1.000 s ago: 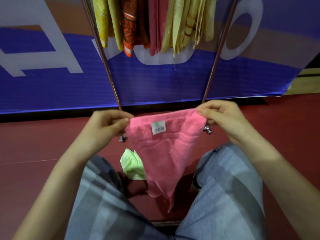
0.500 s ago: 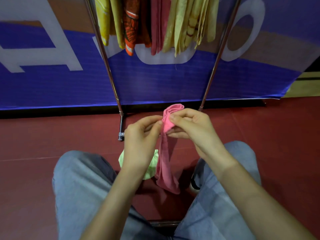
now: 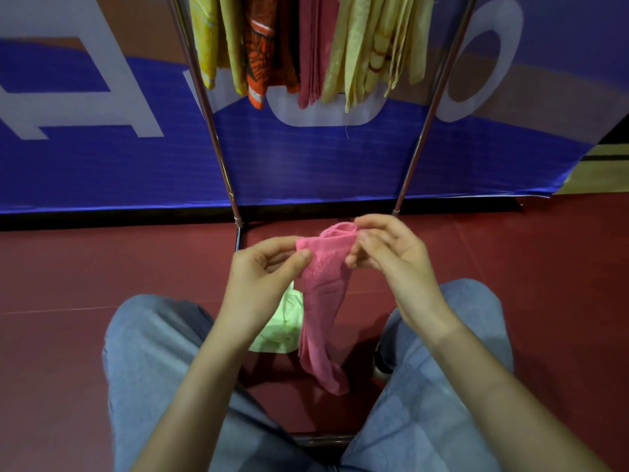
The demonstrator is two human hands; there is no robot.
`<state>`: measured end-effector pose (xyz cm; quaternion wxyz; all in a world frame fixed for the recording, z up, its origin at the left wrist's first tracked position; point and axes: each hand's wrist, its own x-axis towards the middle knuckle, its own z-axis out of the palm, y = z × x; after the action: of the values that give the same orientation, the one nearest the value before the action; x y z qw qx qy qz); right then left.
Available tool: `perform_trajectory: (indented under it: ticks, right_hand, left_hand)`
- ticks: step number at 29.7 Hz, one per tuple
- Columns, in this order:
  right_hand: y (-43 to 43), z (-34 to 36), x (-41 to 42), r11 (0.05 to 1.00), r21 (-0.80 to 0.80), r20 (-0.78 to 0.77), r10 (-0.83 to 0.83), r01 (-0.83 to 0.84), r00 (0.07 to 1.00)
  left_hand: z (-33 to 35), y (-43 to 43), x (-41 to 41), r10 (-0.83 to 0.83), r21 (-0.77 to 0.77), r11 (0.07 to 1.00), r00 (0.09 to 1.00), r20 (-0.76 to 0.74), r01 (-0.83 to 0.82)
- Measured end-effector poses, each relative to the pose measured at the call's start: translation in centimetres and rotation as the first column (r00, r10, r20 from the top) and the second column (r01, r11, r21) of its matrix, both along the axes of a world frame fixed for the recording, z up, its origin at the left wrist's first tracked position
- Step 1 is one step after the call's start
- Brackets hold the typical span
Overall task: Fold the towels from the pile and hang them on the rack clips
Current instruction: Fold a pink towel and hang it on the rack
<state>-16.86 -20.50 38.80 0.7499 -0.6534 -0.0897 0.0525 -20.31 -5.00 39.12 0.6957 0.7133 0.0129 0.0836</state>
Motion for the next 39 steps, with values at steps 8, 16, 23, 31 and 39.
perform_trajectory:
  ticks: [8, 16, 23, 31, 39]
  right_hand:
    - [0.0, -0.7, 1.3, 0.981, -0.181, 0.048, 0.08, -0.071, 0.996]
    - [1.3, 1.2, 2.4, 1.0, -0.027, 0.089, 0.014, -0.012, 0.996]
    - [1.8, 0.3, 2.0, 0.982, -0.162, 0.088, 0.112, -0.097, 0.99]
    - [1.9, 0.5, 1.6, 0.961, -0.215, 0.084, 0.193, -0.171, 0.978]
    - [1.4, -2.0, 1.0, 0.923, -0.161, -0.076, 0.342, -0.35, 0.937]
  left_hand:
    - [1.5, 1.6, -0.1, -0.079, 0.11, 0.991, 0.994, 0.074, 0.07]
    - [5.0, 3.5, 2.0, -0.158, 0.398, 0.912, 0.981, 0.114, 0.1]
    - [4.4, 2.3, 3.0, -0.318, 0.368, 0.867, 0.941, -0.113, 0.337]
    - [4.0, 1.9, 3.0, -0.292, 0.51, 0.802, 0.949, -0.118, 0.311]
    - [4.5, 2.1, 2.7, -0.204, 0.562, 0.809, 0.979, -0.003, 0.17]
